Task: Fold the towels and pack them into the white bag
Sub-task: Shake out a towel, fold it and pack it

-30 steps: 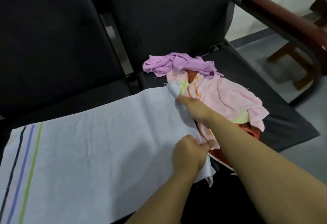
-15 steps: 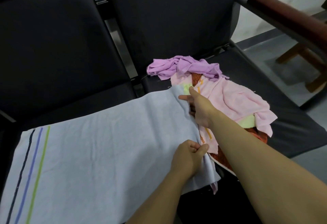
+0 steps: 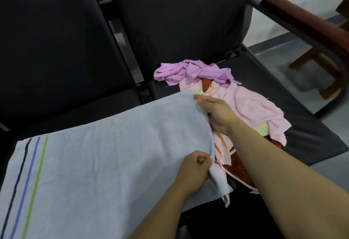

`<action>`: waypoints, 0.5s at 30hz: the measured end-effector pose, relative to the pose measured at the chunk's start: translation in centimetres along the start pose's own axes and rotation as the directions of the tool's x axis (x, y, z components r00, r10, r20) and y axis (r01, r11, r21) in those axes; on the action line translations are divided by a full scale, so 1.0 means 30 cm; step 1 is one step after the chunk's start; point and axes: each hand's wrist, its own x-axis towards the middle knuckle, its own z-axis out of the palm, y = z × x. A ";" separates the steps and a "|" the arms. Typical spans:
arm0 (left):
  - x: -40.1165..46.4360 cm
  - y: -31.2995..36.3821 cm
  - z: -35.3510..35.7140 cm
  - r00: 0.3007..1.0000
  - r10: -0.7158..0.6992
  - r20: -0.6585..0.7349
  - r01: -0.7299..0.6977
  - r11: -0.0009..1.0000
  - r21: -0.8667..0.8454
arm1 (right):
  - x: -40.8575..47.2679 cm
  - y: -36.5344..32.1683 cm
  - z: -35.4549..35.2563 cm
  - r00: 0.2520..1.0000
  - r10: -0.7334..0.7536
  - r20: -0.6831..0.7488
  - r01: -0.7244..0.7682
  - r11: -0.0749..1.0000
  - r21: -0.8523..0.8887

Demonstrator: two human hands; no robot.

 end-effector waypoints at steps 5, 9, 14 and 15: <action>-0.027 0.017 0.013 0.993 -0.059 -0.105 0.052 0.996 -0.071 | 0.008 0.001 -0.008 0.994 -0.104 -0.033 0.104 0.995 -0.009; -0.045 0.035 0.018 0.921 -0.008 -0.390 -0.007 0.999 -0.035 | -0.008 -0.005 -0.003 0.990 -0.128 -0.059 0.124 0.990 -0.070; -0.069 0.059 0.005 0.880 0.071 -0.469 -0.116 0.991 -0.068 | -0.006 -0.002 0.002 0.988 -0.131 -0.080 0.126 0.990 -0.069; -0.076 0.056 -0.001 0.898 0.087 -0.432 -0.134 0.988 -0.079 | -0.003 0.000 0.004 0.987 -0.137 -0.086 0.131 0.989 -0.075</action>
